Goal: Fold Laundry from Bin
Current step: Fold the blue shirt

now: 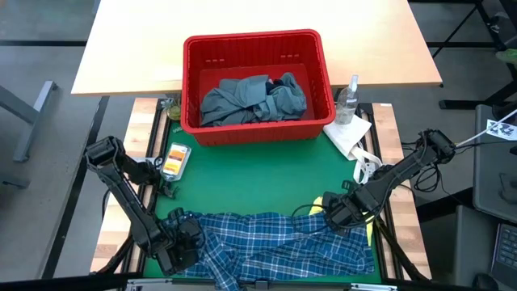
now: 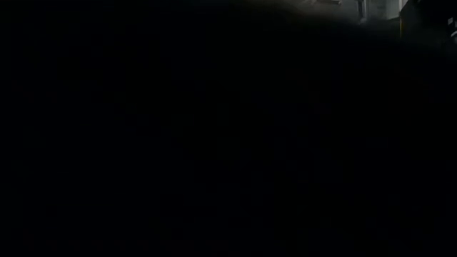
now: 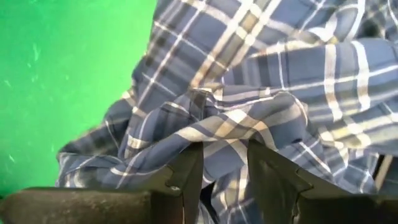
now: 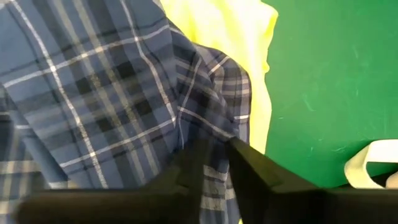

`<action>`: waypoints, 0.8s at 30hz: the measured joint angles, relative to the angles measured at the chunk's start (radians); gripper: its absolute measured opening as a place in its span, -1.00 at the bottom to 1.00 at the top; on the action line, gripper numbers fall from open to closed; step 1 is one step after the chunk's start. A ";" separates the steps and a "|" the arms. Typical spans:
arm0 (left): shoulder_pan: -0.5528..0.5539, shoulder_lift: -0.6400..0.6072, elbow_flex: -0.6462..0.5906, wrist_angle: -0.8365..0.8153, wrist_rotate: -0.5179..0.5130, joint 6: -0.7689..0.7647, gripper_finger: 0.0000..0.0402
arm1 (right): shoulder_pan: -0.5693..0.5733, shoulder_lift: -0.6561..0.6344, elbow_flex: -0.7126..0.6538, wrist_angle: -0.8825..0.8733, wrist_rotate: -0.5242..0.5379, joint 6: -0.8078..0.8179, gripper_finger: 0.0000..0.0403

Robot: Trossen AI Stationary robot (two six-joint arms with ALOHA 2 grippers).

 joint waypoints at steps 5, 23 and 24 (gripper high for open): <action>-0.007 0.001 -0.024 -0.001 -0.018 -0.054 -0.42 | 0.000 0.000 0.000 -0.001 0.035 0.000 -0.95; -0.099 0.001 -0.209 -0.004 0.262 -0.322 -0.62 | 0.000 0.000 0.000 -0.153 -0.199 0.041 -0.98; -0.107 0.001 -0.223 -0.002 0.276 -0.346 -0.63 | 0.000 0.000 0.000 -0.169 -0.217 0.051 -0.99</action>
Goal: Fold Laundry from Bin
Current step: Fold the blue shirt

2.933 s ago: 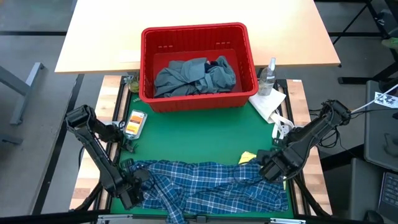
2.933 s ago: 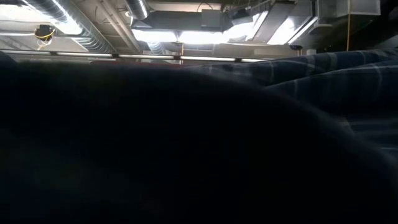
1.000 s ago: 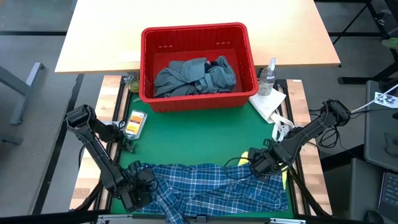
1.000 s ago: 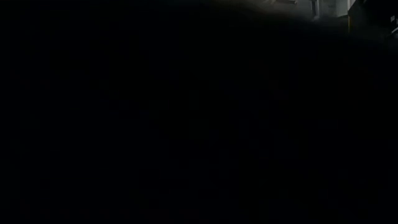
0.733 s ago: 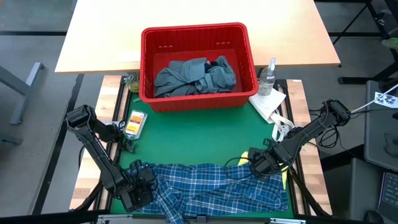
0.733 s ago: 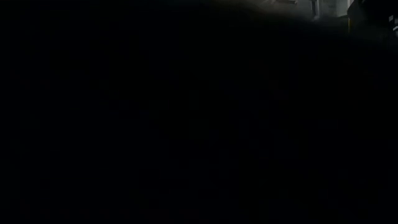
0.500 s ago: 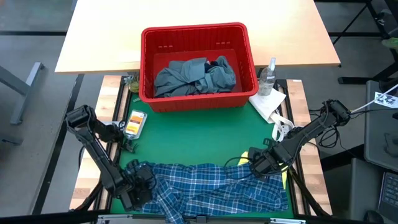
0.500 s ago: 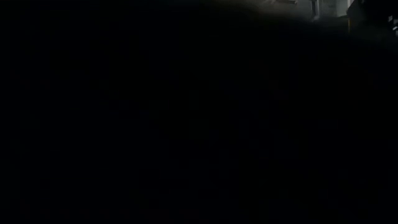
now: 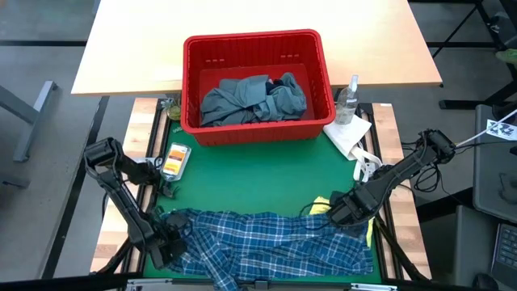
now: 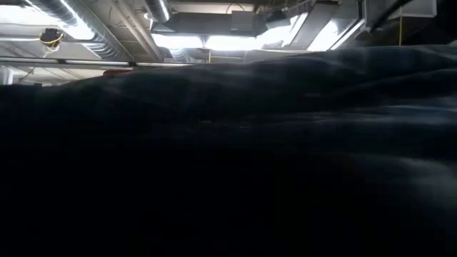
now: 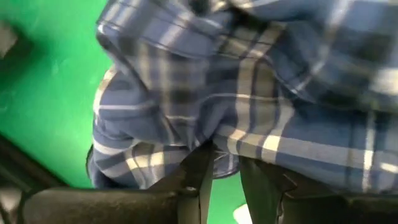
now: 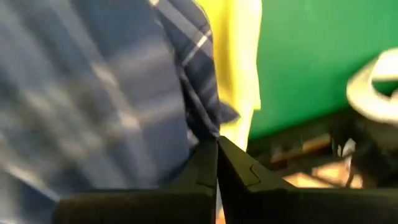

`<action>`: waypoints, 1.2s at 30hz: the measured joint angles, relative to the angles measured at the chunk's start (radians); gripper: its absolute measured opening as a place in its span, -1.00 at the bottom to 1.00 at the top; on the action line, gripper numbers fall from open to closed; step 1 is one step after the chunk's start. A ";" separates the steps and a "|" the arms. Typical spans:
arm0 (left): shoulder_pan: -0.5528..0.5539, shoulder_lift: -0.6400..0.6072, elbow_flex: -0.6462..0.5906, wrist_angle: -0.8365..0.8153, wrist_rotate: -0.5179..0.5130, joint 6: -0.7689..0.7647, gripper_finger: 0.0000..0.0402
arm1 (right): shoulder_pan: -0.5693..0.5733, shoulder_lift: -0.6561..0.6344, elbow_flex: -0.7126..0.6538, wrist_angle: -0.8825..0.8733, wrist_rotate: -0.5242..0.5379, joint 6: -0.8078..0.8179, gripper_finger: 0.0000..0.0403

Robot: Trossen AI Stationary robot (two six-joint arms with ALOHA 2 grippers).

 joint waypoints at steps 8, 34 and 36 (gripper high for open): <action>-0.059 -0.002 -0.048 0.006 0.021 -0.126 -0.70 | 0.001 0.000 0.000 -0.048 -0.139 0.018 -0.99; -0.068 0.000 -0.034 -0.010 -0.001 -0.145 -0.79 | 0.001 0.001 0.000 -0.096 -0.127 -0.010 -0.61; -0.068 -0.006 -0.021 -0.015 -0.030 -0.144 -0.79 | 0.001 0.001 0.000 -0.100 -0.123 -0.011 -0.50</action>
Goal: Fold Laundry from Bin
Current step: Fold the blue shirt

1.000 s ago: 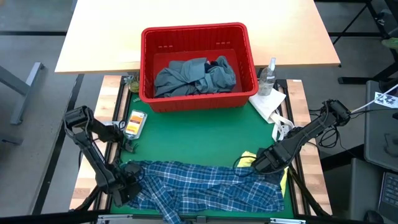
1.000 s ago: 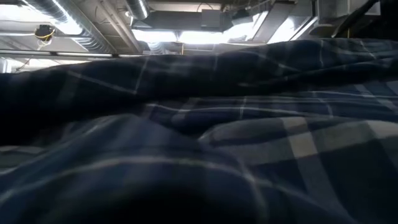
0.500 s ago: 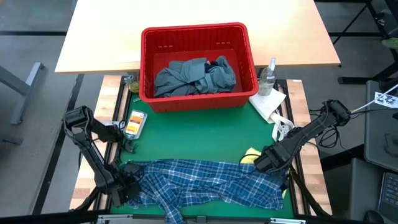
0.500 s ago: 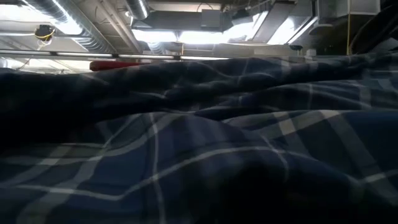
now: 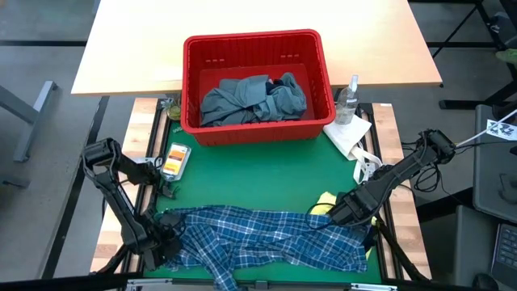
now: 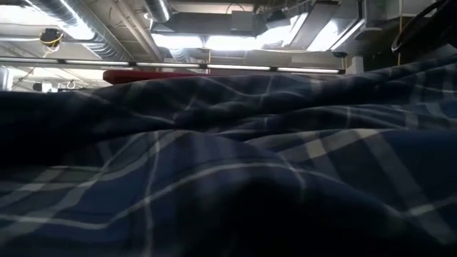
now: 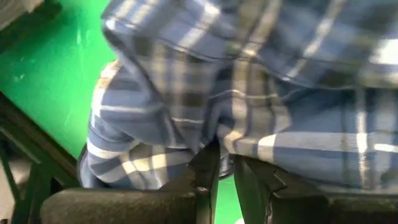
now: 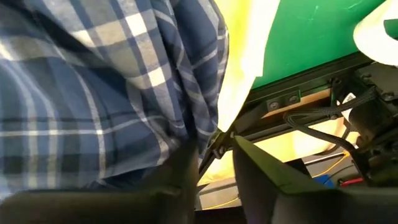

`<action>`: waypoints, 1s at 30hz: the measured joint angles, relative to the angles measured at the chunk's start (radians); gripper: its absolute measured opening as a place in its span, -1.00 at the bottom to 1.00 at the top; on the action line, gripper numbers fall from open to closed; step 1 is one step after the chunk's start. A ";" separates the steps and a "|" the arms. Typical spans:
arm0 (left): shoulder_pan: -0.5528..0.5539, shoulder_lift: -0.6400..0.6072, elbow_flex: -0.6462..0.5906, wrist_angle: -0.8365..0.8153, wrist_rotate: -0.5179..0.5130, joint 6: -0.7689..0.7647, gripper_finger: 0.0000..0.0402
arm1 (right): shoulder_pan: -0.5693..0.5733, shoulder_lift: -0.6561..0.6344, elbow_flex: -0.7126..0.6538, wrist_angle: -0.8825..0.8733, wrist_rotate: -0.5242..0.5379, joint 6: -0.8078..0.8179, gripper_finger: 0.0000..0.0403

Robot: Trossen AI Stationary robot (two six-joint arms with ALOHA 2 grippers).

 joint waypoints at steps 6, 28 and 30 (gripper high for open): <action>-0.001 -0.042 0.047 -0.059 -0.052 0.001 -0.79 | 0.000 0.000 0.011 -0.016 0.026 -0.019 -0.32; 0.007 -0.057 0.156 0.032 -0.318 0.073 -0.79 | 0.132 0.025 0.247 0.371 0.589 -0.104 -0.31; 0.012 -0.057 0.157 0.067 -0.334 0.112 -0.79 | 0.174 0.058 0.246 0.468 0.669 -0.153 -0.31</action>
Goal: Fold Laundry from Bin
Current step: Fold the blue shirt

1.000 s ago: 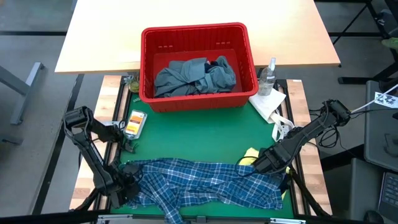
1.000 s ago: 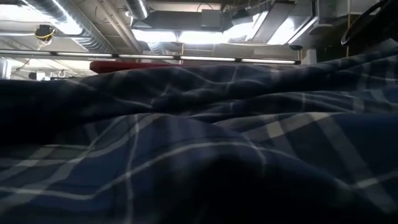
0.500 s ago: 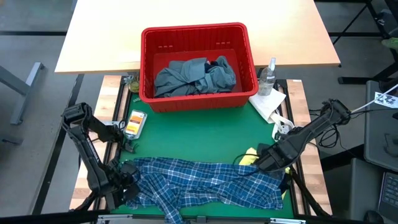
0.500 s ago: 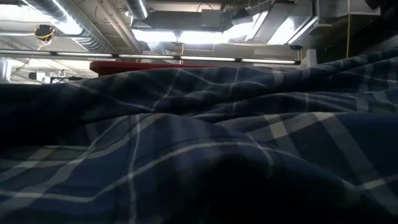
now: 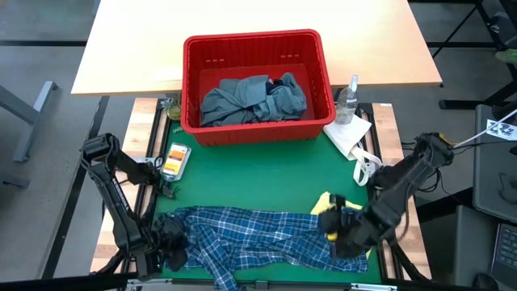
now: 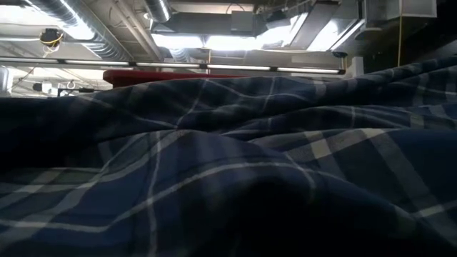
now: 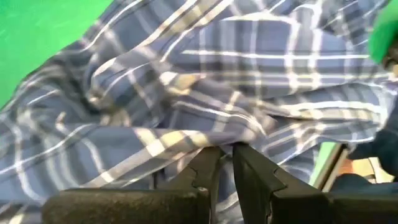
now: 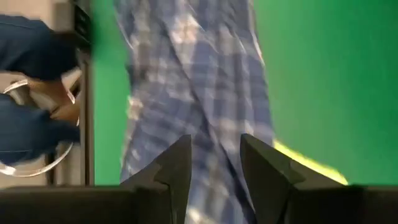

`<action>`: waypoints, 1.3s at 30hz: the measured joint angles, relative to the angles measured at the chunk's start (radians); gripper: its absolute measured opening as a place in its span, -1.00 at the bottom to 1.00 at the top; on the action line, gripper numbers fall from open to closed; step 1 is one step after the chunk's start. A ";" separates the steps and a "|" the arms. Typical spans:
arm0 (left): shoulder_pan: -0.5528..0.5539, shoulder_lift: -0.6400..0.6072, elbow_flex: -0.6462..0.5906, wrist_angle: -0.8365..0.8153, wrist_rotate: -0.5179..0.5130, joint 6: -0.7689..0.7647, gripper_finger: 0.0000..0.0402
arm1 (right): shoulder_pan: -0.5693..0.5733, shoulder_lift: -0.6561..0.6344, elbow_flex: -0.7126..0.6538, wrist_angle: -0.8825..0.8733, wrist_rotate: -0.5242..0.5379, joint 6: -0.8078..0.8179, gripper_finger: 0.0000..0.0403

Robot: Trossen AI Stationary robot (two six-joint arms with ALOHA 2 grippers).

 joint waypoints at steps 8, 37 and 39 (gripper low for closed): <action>0.027 0.000 0.000 0.053 -0.008 0.092 -0.79 | 0.100 0.198 -0.001 0.114 0.071 -0.031 -0.31; 0.041 0.133 -0.018 -0.143 0.384 0.094 -0.99 | 0.139 0.415 -0.001 0.082 -0.742 -0.012 -0.31; 0.041 0.134 -0.018 -0.157 0.432 0.092 -0.99 | 0.147 0.415 0.000 0.083 -0.772 -0.013 -0.31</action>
